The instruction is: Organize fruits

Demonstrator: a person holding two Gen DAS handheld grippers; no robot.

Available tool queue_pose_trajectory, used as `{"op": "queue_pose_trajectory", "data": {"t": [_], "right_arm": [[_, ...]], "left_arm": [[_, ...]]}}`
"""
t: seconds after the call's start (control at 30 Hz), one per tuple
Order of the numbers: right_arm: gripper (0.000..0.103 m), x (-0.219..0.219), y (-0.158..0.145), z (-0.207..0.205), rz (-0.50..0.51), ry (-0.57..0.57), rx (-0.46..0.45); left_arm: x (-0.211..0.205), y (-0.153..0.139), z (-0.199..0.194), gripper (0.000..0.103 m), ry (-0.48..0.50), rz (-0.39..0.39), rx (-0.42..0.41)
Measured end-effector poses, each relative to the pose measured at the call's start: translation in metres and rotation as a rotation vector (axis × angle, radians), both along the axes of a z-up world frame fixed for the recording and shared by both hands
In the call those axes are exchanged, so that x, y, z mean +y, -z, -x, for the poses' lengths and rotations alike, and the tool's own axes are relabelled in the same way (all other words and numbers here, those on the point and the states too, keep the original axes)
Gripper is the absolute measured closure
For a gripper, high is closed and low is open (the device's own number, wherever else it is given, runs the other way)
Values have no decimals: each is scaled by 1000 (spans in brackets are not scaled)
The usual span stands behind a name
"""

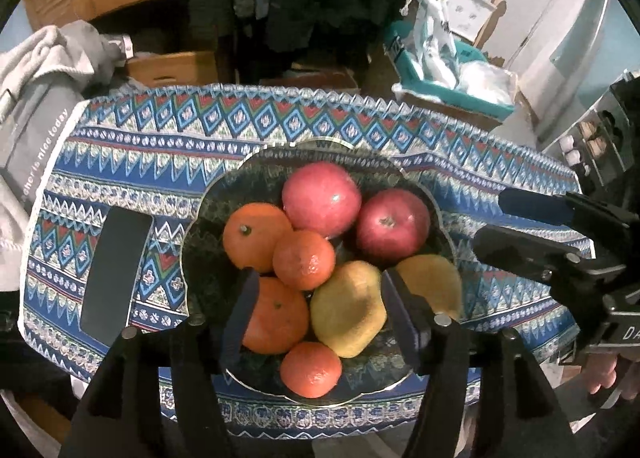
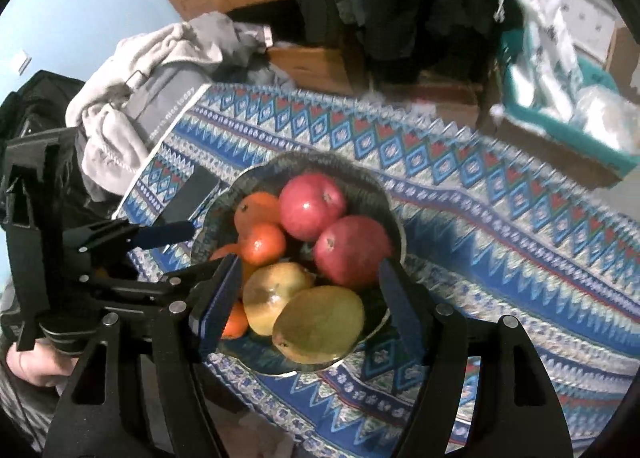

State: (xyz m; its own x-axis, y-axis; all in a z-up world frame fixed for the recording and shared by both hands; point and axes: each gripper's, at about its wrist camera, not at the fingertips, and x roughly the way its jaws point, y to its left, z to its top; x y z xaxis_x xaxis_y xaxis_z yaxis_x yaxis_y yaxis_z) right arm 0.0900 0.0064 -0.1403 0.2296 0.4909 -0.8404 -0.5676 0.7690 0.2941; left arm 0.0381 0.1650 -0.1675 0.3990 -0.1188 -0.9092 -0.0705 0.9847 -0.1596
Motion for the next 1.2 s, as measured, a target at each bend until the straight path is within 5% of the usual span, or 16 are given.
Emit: {"op": "queue_pose_trajectory", "data": {"t": [0.5,1.2], "right_arm": [[26,-34,-65,12,21,76,-175],[18,-78,-108,35,8,140,-325]], "left_arm": [[-20,-71,17,19,12,-55,-176],[-53,-141,38,7,35,-110,-364]]}}
